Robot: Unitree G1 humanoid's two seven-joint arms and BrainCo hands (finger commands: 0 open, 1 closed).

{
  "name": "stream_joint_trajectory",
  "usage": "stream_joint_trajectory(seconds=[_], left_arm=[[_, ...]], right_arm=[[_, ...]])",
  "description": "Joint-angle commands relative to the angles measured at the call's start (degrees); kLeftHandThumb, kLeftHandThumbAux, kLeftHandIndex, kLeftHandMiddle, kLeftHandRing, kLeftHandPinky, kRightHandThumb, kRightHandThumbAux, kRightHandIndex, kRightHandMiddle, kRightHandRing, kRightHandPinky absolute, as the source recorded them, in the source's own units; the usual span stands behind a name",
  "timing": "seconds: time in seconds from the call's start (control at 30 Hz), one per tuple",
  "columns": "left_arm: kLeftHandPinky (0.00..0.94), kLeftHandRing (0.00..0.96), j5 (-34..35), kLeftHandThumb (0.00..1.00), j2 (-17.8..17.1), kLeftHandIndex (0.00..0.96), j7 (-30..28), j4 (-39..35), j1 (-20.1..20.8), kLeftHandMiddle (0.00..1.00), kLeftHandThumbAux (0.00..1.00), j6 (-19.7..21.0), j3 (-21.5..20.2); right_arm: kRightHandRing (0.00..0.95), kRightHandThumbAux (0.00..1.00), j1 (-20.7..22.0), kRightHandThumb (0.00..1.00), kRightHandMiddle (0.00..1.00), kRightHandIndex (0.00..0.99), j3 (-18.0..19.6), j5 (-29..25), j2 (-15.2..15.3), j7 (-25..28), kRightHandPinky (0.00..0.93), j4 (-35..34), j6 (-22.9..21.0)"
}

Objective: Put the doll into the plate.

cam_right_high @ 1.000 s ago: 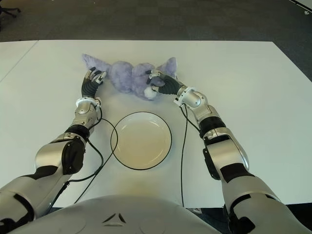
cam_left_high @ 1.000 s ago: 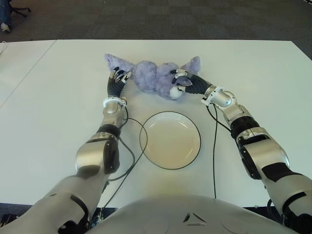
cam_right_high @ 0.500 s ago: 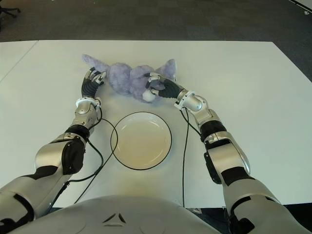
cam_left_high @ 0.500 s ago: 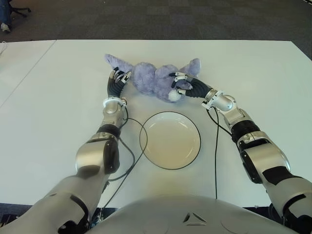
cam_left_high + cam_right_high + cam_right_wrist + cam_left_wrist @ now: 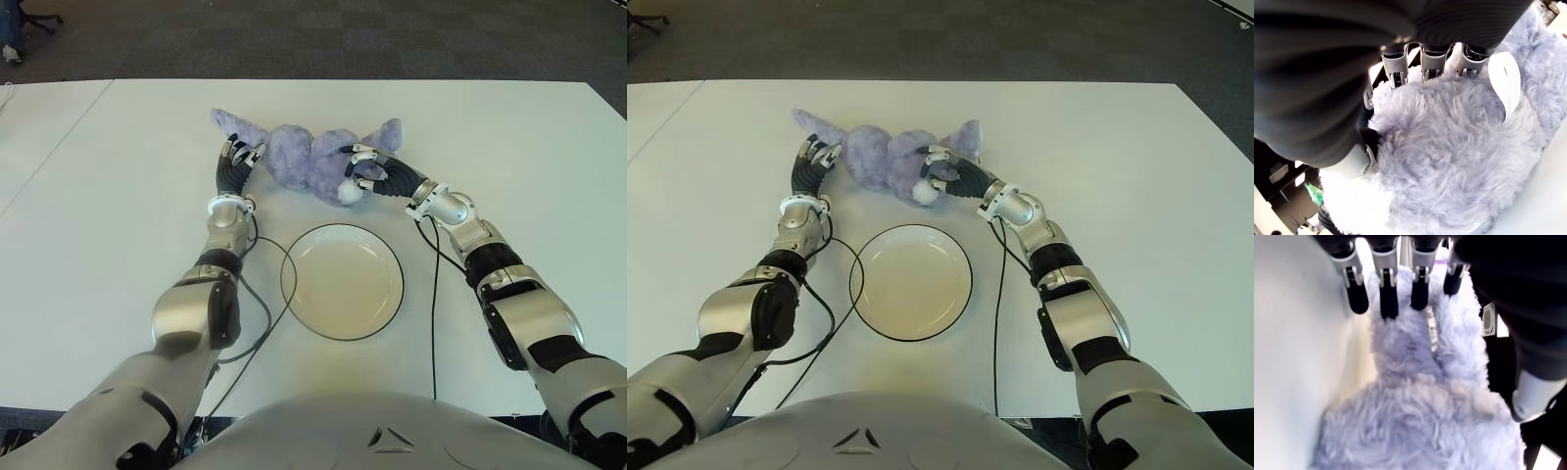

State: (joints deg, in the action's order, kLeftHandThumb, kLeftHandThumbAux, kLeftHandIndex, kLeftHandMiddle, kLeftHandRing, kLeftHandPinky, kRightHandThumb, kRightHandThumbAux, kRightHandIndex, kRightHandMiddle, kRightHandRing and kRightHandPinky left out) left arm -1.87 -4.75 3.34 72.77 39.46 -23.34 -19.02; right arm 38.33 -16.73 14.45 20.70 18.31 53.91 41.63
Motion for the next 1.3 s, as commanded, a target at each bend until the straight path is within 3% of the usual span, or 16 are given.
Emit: stream_joint_trajectory(seconds=[0.03, 0.17, 0.23, 0.37, 0.53, 0.57, 0.63, 0.77, 0.93, 0.97, 1.0, 1.1, 1.3], left_arm=[[0.101, 0.106, -0.5, 0.0, 1.8, 0.021, -2.9, 5.4, -5.2, 0.083, 0.643, 8.3, 1.1], [0.084, 0.089, -0.5, 0.0, 2.6, 0.01, -4.6, 5.1, -4.5, 0.071, 0.617, 7.0, 1.3], [0.057, 0.062, -0.5, 0.0, 3.4, 0.001, -5.7, 5.0, -3.8, 0.047, 0.554, 5.9, 1.5], [0.05, 0.031, -1.0, 0.0, 9.7, 0.0, -9.9, 3.1, -1.9, 0.017, 0.483, -1.0, 4.7], [0.053, 0.024, 2.6, 0.0, 10.5, 0.0, -15.9, 3.7, -0.3, 0.012, 0.459, 0.9, 2.7], [0.054, 0.021, 3.4, 0.0, 10.6, 0.0, -17.1, 3.8, 0.1, 0.01, 0.449, 1.5, 2.2], [0.057, 0.02, 4.6, 0.0, 10.9, 0.0, -18.6, 3.8, 1.1, 0.008, 0.439, 1.9, 1.6], [0.065, 0.018, 5.3, 0.0, 11.1, 0.0, -18.8, 3.7, 2.4, 0.006, 0.421, 1.6, 2.2], [0.068, 0.018, 5.0, 0.0, 11.0, 0.0, -18.5, 3.8, 2.6, 0.005, 0.405, 0.9, 3.2], [0.069, 0.018, 4.9, 0.0, 11.0, 0.0, -18.4, 3.8, 2.7, 0.004, 0.398, 0.8, 3.3], [0.069, 0.018, 4.8, 0.0, 11.0, 0.0, -18.4, 3.8, 2.7, 0.004, 0.397, 0.5, 3.6], [0.064, 0.016, 4.6, 0.0, 11.1, 0.0, -18.3, 3.7, 2.8, 0.002, 0.374, 0.0, 3.9], [0.06, 0.015, 4.8, 0.0, 11.2, 0.0, -17.8, 3.8, 3.2, 0.004, 0.345, 0.0, 4.4]], right_arm=[[0.658, 0.732, -5.5, 0.703, 0.562, 0.408, -1.8, 0.9, 2.1, 6.5, 0.717, -1.2, -3.1], [0.659, 0.732, -6.1, 0.703, 0.564, 0.408, -1.9, 0.8, 2.2, 6.8, 0.701, -3.0, -4.9], [0.671, 0.733, -6.2, 0.703, 0.576, 0.407, -2.0, 0.9, 2.2, 6.5, 0.719, -3.5, -6.0], [0.642, 0.733, -4.9, 0.701, 0.557, 0.405, -2.8, 3.5, -1.8, -0.6, 0.647, 1.3, -9.4], [0.593, 0.733, -4.1, 0.698, 0.514, 0.403, 0.1, 0.5, -5.9, -6.9, 0.584, 5.9, -12.1], [0.489, 0.735, -4.2, 0.69, 0.414, 0.399, 1.2, -0.6, -6.7, -8.0, 0.484, 6.3, -12.8], [0.403, 0.737, -4.5, 0.682, 0.345, 0.397, 3.3, -2.6, -8.6, -10.0, 0.395, 6.6, -14.7], [0.305, 0.739, -5.2, 0.667, 0.254, 0.395, 5.5, -4.5, -11.8, -13.3, 0.293, 5.6, -18.2], [0.253, 0.74, -6.2, 0.66, 0.195, 0.395, 8.0, -6.7, -15.5, -17.2, 0.243, 3.4, -23.5], [0.227, 0.734, -6.3, 0.27, 0.17, 0.164, 8.5, -7.0, -15.9, -17.6, 0.222, 3.1, -24.2], [0.221, 0.736, -6.5, 0.158, 0.163, 0.105, 9.4, -7.9, -16.7, -18.3, 0.216, 2.8, -25.3], [0.211, 0.724, -7.0, 0.109, 0.147, 0.078, 10.7, -9.1, -18.1, -19.3, 0.241, 1.5, -27.4], [0.244, 0.733, -8.7, 0.111, 0.157, 0.087, 12.2, -10.5, -19.9, -20.6, 0.327, -2.3, -31.6]])
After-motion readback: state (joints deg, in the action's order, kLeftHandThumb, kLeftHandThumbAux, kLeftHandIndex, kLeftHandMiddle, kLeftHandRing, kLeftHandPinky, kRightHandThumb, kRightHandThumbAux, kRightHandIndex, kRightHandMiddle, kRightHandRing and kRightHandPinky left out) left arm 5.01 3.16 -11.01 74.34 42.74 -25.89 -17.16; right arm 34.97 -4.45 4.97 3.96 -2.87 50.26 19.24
